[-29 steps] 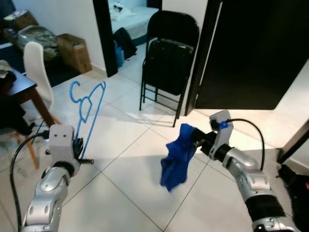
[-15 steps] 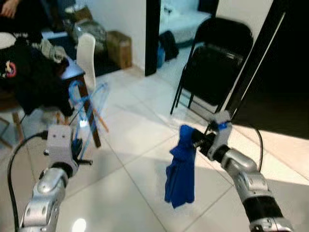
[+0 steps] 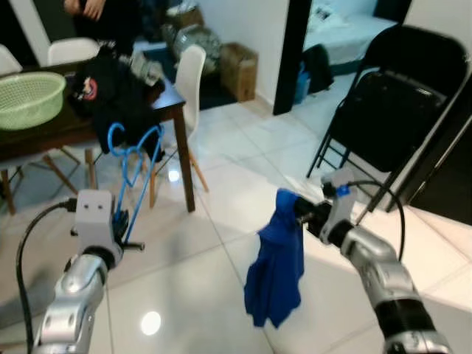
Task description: Hang hanger
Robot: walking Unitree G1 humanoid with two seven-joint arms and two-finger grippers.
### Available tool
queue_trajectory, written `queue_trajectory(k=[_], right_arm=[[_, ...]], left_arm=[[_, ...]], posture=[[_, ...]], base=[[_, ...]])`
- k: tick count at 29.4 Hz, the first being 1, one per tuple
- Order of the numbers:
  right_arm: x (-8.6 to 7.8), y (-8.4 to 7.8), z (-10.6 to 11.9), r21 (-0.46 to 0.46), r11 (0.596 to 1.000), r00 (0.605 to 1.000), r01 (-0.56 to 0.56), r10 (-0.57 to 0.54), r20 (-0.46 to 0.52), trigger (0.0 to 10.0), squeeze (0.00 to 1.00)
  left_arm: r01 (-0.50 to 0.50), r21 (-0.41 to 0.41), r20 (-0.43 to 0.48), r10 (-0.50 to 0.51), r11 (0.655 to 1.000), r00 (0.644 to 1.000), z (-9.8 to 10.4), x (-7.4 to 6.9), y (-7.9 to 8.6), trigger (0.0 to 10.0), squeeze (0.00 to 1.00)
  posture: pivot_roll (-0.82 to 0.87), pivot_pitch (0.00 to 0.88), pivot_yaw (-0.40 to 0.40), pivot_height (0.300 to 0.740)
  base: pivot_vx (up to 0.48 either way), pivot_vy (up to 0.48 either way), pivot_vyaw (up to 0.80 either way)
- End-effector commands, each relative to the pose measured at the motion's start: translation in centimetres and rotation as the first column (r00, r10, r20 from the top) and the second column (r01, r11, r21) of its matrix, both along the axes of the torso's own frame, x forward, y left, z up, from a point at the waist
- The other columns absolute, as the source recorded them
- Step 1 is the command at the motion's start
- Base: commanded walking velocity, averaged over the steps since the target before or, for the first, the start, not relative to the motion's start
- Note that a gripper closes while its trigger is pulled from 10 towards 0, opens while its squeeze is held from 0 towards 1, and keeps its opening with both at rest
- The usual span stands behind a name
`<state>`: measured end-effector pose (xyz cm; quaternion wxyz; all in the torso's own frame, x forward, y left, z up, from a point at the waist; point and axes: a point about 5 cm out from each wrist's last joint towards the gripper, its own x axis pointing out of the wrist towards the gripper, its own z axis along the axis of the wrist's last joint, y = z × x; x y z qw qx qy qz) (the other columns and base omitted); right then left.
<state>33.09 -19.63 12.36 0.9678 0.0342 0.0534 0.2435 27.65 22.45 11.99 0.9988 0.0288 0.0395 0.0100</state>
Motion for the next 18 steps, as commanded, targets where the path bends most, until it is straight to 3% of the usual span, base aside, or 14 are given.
queue_trajectory(k=[1, 14, 18], right_arm=[[0.15, -0.23, 0.28, 0.028, 0.999, 1.0, 0.019, -0.02, 0.005, 10.0, 0.0], [0.05, -0.01, 0.21, 0.019, 1.0, 1.0, 0.0, 0.0, 0.009, 10.0, 0.0], [-0.18, 0.59, 0.12, -0.036, 0.998, 0.999, -0.048, 0.049, 0.025, 10.0, 0.0]], left_arm=[[0.013, 0.009, -0.026, -0.013, 1.0, 1.0, -0.36, 0.08, -0.09, 10.0, 0.0], [0.009, 0.022, 0.009, -0.009, 1.0, 1.0, -0.02, 0.07, -0.13, 10.0, 0.0], [-0.016, 0.027, 0.05, 0.014, 1.0, 0.999, 0.49, 0.03, 0.01, 10.0, 0.0]], posture=[[0.03, 0.011, -0.024, 0.74], [0.03, 0.0, -0.027, 0.74], [0.03, 0.0, -0.031, 0.74]], base=[[0.251, 0.0, 0.0], [0.342, 0.0, 0.0], [0.358, 0.0, 0.8]])
